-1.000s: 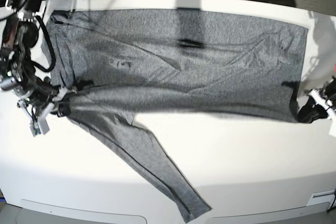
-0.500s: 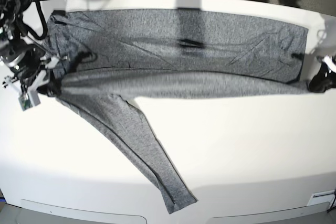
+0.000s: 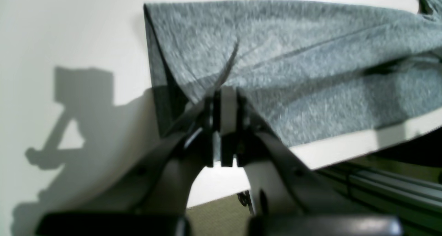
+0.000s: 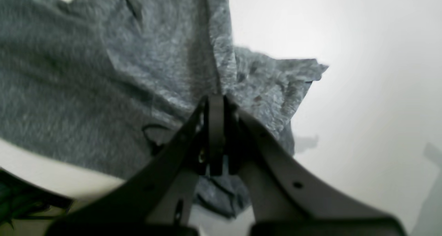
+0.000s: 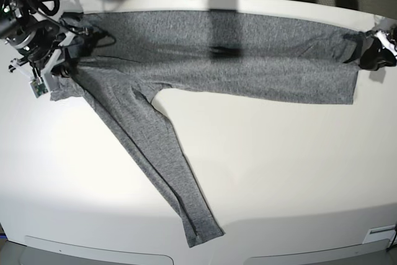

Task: Fold the T-shirt properly
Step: 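Lift the hem with both grippers and fold it over onto the collar edge, then release the hem and move the right gripper to the trailing sleeve cuff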

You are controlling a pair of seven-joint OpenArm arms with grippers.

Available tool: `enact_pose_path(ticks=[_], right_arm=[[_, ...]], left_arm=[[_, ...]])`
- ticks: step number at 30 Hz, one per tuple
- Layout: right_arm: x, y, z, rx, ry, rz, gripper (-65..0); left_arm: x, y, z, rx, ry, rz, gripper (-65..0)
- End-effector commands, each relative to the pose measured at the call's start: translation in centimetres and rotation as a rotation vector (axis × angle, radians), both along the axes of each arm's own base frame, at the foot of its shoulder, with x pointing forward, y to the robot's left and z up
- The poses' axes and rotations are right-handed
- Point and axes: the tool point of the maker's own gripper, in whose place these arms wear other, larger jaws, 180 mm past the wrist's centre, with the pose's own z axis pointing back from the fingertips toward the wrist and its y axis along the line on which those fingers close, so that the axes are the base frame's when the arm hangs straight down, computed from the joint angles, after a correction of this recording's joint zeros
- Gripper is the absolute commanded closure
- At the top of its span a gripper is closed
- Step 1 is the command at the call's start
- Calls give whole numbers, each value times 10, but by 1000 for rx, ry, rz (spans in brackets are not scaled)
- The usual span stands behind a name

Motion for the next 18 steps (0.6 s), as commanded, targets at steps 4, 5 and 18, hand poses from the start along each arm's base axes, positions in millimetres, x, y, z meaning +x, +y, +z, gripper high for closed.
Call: enact_pose_path(ticks=[4, 5, 18], right_arm=[[6, -10, 12, -67, -29, 20, 0], [6, -12, 13, -75, -30, 25, 0], [-4, -25, 6, -139, 21, 31, 0]], left_arm=[[1, 2, 8, 4, -24, -9, 0], [1, 2, 8, 2, -25, -7, 0], [-14, -13, -16, -21, 8, 42, 0]])
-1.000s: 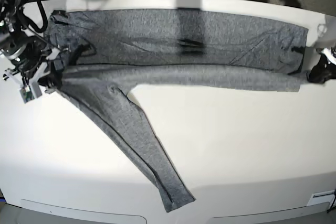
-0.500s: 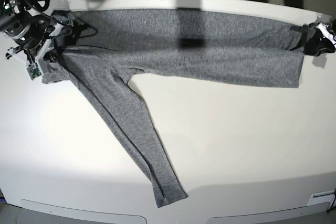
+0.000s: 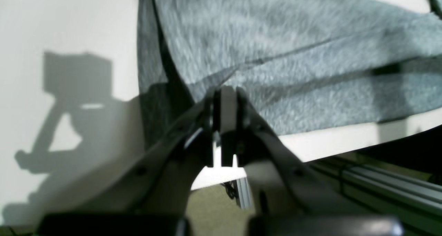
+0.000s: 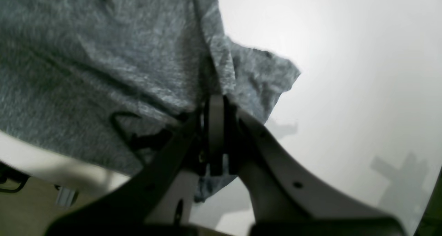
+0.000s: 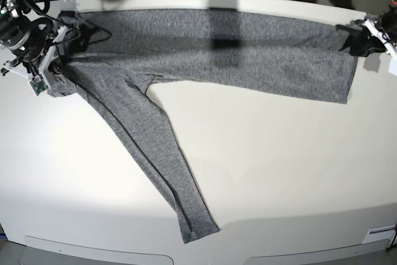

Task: Fold the T-shirt properly
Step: 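Release the hem and move the right gripper to the trailing sleeve cuff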

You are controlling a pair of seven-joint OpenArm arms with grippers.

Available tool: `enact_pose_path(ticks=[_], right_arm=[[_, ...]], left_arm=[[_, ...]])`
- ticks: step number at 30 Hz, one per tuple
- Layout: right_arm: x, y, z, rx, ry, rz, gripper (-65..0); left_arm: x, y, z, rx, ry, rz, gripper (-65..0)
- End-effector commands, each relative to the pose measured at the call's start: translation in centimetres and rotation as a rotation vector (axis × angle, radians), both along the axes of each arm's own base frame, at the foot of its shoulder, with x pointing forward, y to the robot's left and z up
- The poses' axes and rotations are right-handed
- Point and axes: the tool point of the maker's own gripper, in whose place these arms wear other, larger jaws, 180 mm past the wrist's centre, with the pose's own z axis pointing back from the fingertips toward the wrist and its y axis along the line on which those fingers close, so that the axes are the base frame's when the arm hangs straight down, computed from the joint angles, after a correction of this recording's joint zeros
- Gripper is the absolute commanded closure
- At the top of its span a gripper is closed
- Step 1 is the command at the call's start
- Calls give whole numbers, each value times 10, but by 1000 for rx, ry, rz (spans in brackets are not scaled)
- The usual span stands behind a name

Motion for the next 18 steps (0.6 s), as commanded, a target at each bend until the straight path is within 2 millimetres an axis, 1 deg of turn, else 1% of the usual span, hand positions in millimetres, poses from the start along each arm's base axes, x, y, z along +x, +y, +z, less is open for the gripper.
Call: enact_pose_path(ticks=[1, 8, 9, 11, 12, 15, 16, 18], right_arm=[[2, -1, 6, -11, -17, 14, 0], [-10, -2, -1, -14, 24, 12, 0], [-10, -3, -1, -16, 26, 11, -32], [-10, -3, -1, -17, 26, 11, -145], [-10, -3, -1, -17, 26, 11, -189], [-10, -4, -1, -23, 27, 10, -280], [-10, -4, -1, -28, 27, 10, -300], [-11, -7, -2, -41, 29, 8, -326]], left_arm=[[4, 2, 9, -1, -38, -1, 0], [3, 0, 7, -8, -36, 4, 0], [3, 0, 7, -8, -36, 4, 0], [2, 0, 7, -8, -35, 4, 0], [2, 0, 7, -8, -36, 4, -15], [2, 1, 6, 3, -32, 1, -190], [0, 4, 4, 25, -24, -2, -230], [-3, 11, -2, 82, -2, -12, -268]])
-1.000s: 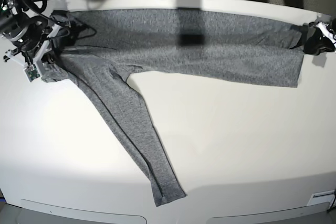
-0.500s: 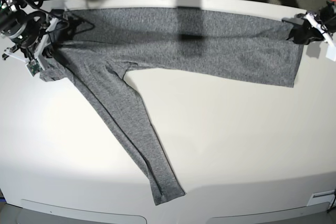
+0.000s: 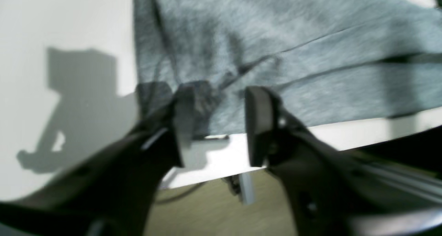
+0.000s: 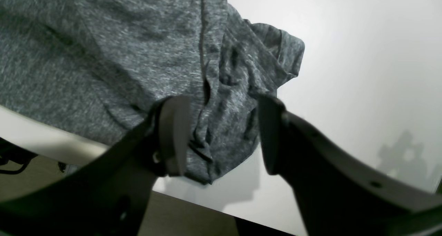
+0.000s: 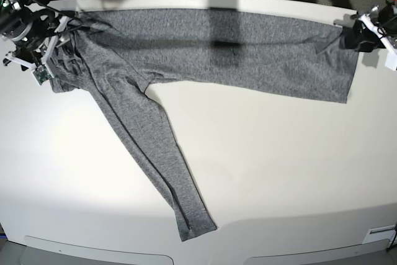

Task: Fold the T-shirt properly
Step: 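Release the hem and move the right gripper to the trailing sleeve cuff, then grasp the trailing sleeve cuff with the right gripper and lift it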

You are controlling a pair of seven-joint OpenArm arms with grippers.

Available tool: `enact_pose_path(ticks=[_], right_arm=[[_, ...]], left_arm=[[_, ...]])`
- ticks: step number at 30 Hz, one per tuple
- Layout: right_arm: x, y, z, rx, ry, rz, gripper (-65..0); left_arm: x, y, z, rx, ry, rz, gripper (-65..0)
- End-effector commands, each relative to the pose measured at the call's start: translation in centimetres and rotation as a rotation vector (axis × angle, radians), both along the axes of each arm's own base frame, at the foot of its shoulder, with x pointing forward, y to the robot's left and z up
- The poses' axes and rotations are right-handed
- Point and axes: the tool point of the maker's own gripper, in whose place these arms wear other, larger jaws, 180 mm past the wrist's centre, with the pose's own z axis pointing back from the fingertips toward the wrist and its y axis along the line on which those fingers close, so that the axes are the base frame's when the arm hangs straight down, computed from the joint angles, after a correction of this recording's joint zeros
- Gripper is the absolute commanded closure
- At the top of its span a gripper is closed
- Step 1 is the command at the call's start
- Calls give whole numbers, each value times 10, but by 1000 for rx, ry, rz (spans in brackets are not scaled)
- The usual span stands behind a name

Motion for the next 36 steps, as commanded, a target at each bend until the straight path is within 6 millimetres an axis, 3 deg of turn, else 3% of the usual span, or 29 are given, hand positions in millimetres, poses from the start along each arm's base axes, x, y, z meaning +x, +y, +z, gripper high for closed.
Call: enact_pose_path(ticks=[1, 4, 7, 10, 18, 22, 25, 27, 32, 36], right_arm=[[5, -4, 8, -29, -27, 14, -333], [8, -9, 11, -46, -45, -11, -333], [23, 0, 22, 35, -148, -31, -333], [47, 15, 47, 190, -314, -75, -332], [122, 47, 120, 424, -641, -118, -331], [153, 67, 140, 517, -702, -98, -230], [178, 83, 127, 571, -659, -75, -121], [199, 91, 108, 576, -613, -69, 0], [258, 113, 55, 640, -467, -83, 0], [304, 134, 33, 593, -395, -82, 0]], left_arm=[[5, 6, 7, 29, -26, -13, -269], [11, 12, 9, 71, -66, -7, -269], [31, 11, 28, 35, -203, 30, -269], [51, 6, 52, -43, -342, 71, -269], [92, 4, 86, -64, -484, 66, -269], [105, 3, 99, -75, -531, 66, -269], [109, -1, 109, -134, -560, 77, -269], [109, -2, 111, -151, -566, 81, -269], [109, -2, 111, -150, -567, 78, -268], [109, -2, 111, -150, -567, 78, -268]])
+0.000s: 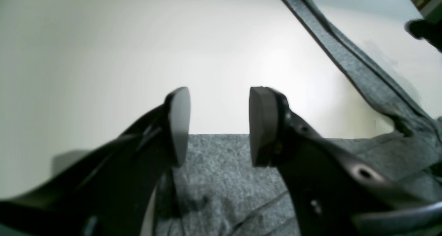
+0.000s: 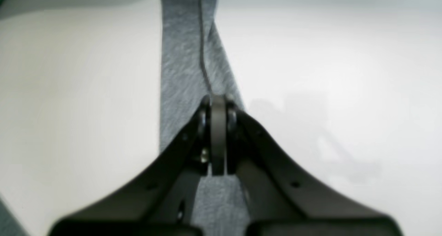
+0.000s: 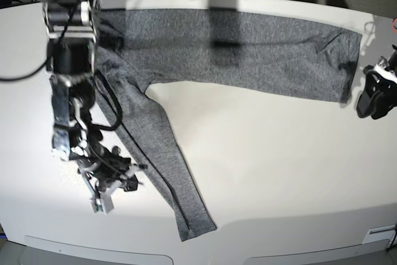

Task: Fold the T-shirt properly
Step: 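Grasp the trailing sleeve cuff with the right gripper and lift it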

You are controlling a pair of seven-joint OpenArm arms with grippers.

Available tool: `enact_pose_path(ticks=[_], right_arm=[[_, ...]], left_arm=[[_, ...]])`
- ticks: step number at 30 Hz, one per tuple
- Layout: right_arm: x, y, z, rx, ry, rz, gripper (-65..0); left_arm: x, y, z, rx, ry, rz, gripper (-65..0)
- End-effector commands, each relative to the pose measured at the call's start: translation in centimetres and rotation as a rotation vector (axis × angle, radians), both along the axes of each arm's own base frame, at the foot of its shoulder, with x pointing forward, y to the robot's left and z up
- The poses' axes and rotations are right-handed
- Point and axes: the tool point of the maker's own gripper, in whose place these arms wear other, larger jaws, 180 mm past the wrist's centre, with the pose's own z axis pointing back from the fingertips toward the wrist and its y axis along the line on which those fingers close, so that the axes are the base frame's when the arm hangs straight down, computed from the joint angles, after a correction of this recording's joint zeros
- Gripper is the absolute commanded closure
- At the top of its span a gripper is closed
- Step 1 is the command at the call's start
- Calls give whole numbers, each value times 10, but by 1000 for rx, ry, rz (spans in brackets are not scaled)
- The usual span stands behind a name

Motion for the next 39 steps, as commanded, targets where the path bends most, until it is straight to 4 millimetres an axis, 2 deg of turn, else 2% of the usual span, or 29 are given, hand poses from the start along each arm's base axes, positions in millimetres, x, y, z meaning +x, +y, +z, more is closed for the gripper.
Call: enact_pose_path(ticks=[1, 4, 8, 14, 20, 23, 24, 26, 27, 28, 30, 34, 39], right_arm=[[24, 9, 28, 8, -75, 11, 0], [46, 27, 11, -24, -23, 8, 0], [61, 36, -10, -53, 24, -80, 0], [58, 36, -32, -133, 74, -159, 0], [49, 38, -44, -143, 138, -153, 0], [50, 39, -43, -141, 131, -143, 0], [51, 41, -41, -142, 118, -131, -60], [52, 42, -40, -157, 100, -119, -249], [53, 42, -39, -157, 95, -119, -316], [53, 40, -38, -156, 88, -123, -350], [53, 35, -39, -159, 83, -133, -354], [43, 32, -53, -164, 129, -133, -353], [15, 40, -87, -181, 211, -106, -353]], left_arm=[[6, 3, 16, 1, -55, -1, -268], [5, 3, 16, 1, -55, -2, -268], [5, 3, 15, 4, -47, -4, -268], [3, 2, 12, 8, -28, -10, -268], [3, 2, 12, 9, -28, -10, -268], [3, 2, 11, 10, -27, -10, -268], [3, 2, 11, 12, -27, -10, -269], [3, 2, 11, 12, -27, -10, -269], [3, 2, 11, 12, -27, -10, -269], [3, 2, 11, 11, -27, -10, -269], [3, 2, 11, 12, -27, -10, -269], [3, 2, 11, 11, -27, -10, -269], [3, 2, 11, 11, -27, -10, -269]])
